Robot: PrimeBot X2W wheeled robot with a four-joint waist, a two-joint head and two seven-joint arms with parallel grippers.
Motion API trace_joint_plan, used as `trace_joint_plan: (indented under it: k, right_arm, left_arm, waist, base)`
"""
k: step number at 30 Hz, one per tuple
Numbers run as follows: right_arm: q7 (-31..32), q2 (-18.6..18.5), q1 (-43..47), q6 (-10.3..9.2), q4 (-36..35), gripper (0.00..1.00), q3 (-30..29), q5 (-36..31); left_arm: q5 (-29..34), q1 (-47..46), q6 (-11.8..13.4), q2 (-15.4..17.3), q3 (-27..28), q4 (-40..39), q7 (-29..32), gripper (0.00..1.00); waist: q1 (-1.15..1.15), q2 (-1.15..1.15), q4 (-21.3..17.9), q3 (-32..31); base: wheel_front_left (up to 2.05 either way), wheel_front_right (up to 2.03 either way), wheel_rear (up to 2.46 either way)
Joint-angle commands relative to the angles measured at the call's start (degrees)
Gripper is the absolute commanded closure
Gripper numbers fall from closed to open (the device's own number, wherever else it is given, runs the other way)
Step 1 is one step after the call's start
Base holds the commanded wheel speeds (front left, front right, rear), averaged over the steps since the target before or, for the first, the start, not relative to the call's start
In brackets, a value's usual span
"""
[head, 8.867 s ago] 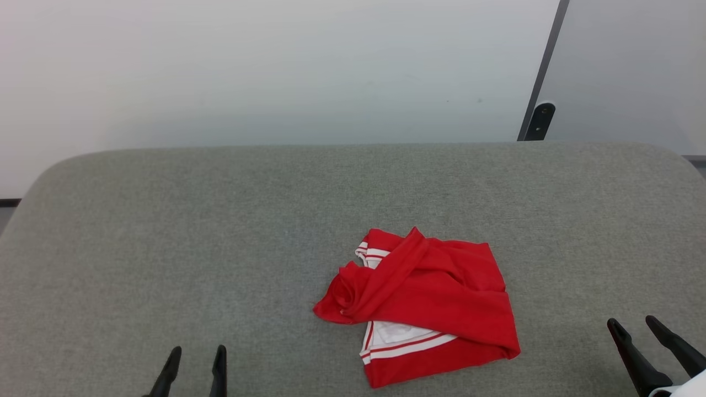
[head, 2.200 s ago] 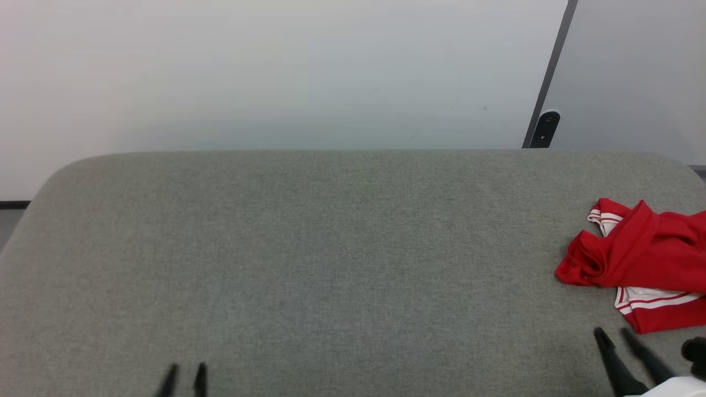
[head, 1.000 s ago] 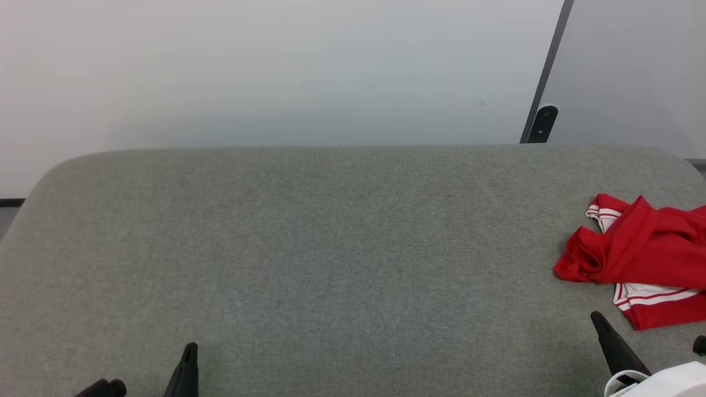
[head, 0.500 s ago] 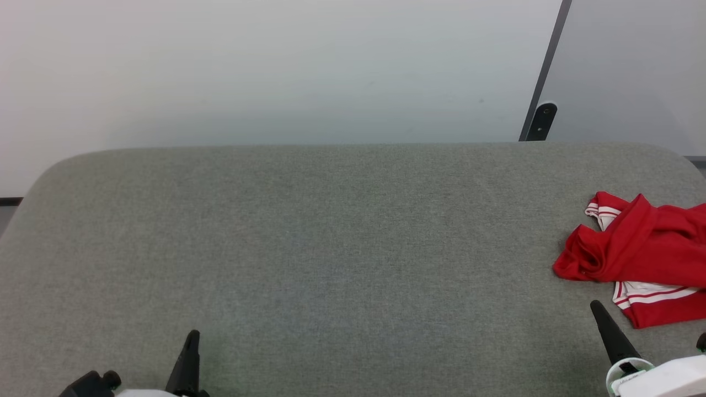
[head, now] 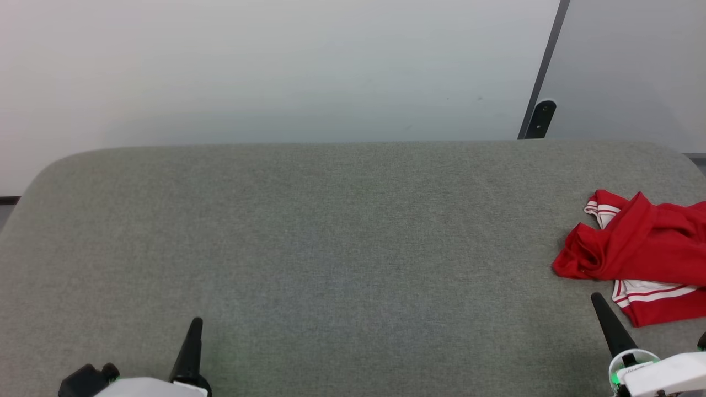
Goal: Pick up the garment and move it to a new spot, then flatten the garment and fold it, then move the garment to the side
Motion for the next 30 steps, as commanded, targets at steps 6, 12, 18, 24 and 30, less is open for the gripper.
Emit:
trace_joint_plan:
  k: [6,12,18,24,30]
  right_arm:
    - [-0.66,0.41,-2.18,-0.03,0.61,1.0,-0.44,3.89]
    - [-0.96,0.78,-2.85,-0.03,1.38,1.0,-0.6,6.68]
    - [-1.19,1.15,-3.47,-0.04,2.13,1.0,-0.76,9.46]
    - [-1.5,1.47,-4.0,-0.04,2.79,1.0,-0.87,11.85]
    - [-1.76,1.79,-4.66,-0.04,3.51,1.0,-0.99,14.18]
  left_arm:
    - [-4.34,-2.27,-0.83,-0.31,0.84,0.2,1.0,1.0]
    - [-7.48,-3.07,-1.2,-0.72,1.24,0.67,1.77,1.0]
    - [-10.49,-3.82,-1.52,-1.1,1.64,1.13,2.42,1.0]
    - [-13.34,-4.72,-1.88,-1.43,2.03,1.55,3.09,1.0]
    - [-15.97,-5.37,-2.22,-1.75,2.37,2.0,3.78,1.0]
  waist:
    - [0.0,0.0,-0.09,0.15]
    - [0.0,0.0,-0.17,0.28]
    - [0.0,0.0,-0.25,0.41]
    - [0.0,0.0,-0.33,0.54]
    - [0.0,0.0,-0.4,0.68]
  base:
    - [0.0,0.0,0.0]
    - [0.0,0.0,0.0]
    - [0.0,0.0,0.0]
    - [0.0,0.0,0.0]
    - [0.0,0.0,0.0]
